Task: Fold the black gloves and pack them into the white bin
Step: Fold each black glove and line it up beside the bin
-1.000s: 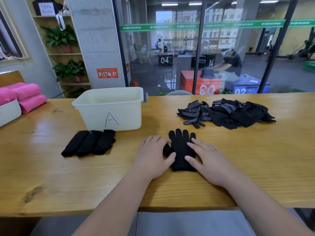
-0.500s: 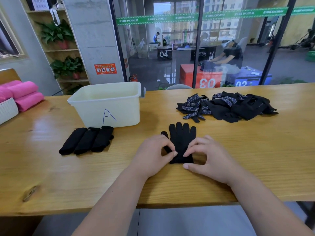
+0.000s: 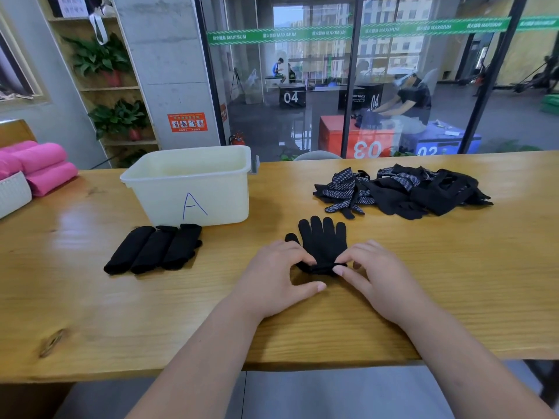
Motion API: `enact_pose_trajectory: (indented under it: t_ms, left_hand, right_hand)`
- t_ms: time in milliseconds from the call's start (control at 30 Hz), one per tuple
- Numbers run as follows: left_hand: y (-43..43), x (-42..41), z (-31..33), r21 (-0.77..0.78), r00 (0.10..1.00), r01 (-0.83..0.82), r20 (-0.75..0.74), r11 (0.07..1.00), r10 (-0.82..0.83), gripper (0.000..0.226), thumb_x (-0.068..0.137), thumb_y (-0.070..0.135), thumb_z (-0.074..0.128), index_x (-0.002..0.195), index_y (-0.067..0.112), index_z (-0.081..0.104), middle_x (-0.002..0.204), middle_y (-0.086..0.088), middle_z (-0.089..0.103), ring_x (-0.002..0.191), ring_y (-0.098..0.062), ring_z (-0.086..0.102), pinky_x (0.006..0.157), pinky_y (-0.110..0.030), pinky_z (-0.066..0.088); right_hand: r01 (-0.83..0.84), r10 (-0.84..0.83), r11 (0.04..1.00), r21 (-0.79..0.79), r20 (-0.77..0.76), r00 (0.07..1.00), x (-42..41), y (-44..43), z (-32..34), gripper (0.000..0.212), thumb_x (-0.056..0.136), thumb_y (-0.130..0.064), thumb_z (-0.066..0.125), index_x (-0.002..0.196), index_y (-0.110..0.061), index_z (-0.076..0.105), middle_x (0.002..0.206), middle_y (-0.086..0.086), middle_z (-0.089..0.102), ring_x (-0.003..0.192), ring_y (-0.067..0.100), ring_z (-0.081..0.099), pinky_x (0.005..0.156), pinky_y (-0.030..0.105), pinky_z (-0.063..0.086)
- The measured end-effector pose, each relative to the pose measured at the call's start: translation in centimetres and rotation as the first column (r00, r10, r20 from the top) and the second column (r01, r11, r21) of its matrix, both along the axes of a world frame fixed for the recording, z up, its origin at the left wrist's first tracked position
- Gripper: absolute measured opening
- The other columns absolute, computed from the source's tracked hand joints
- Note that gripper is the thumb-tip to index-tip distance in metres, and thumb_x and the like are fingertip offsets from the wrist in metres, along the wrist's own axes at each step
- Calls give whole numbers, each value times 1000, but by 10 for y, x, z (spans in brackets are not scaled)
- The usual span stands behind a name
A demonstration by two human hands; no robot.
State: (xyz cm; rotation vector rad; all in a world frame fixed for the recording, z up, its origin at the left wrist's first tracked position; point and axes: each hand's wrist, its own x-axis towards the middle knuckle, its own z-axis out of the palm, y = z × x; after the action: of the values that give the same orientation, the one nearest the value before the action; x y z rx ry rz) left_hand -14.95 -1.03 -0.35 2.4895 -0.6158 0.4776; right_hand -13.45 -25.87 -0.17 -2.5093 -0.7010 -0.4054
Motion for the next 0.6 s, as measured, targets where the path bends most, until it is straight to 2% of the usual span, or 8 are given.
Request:
enact_pose_trajectory:
  t_ms: [67,133,233,333,400,500,600]
  left_hand:
    - [0,0,0,-43,1000,-14,1,999,14,21,90,45,80,107,34,76,105,22,66,105,-3,59,94,-33,51]
    - [1,0,-1,-80,1000,-28,3,996,28,15,93,36,80,107,31,77,104,21,66,103,-2,60,91,-32,52]
    - [1,-2,0,-81,999,-39,-18,996,38,13,95,37,77,107,32,77,100,20,68,100,-2,60,89,-32,52]
    - [0,-3,2,-129,995,-68,-74,989,59,8,96,40,76,104,37,76,94,20,69,96,-4,60,85,-34,52]
    - [0,-3,1,-159,991,-94,-114,983,76,11,95,43,77,105,41,74,93,21,69,96,-2,61,85,-31,52]
    - [0,-1,2,-206,983,-118,-166,971,84,19,93,44,79,108,45,67,91,24,72,99,0,63,88,-29,50]
    - [-3,-1,3,-218,980,-130,-175,967,92,28,92,40,81,105,41,56,87,23,72,95,-2,61,83,-28,49]
  right_hand:
    - [-20,19,999,42,9,1000,-1,-1,1,18,98,-54,58,105,-41,68,100,-28,62,104,-1,51,83,23,44]
    - [-28,29,998,60,-12,1000,-3,-2,3,20,96,-57,63,112,-46,67,106,-31,62,108,-3,50,84,17,42]
    - [-33,33,999,4,-28,999,-2,-1,2,24,92,-55,70,115,-48,67,107,-33,61,105,-6,47,81,17,39]
    - [13,-6,995,102,-73,997,2,-2,0,12,93,-45,73,106,-48,73,90,-22,63,91,1,52,73,23,39]
    - [37,-15,985,170,-126,992,3,-3,-1,13,92,-43,76,104,-48,75,83,-18,62,85,4,55,69,24,39]
    - [46,-3,971,235,-183,983,4,-2,0,22,91,-40,80,110,-48,72,86,-20,69,78,8,58,69,25,45]
    - [63,-28,973,222,-158,987,2,0,0,32,89,-41,80,116,-48,64,90,-24,67,75,8,59,66,18,45]
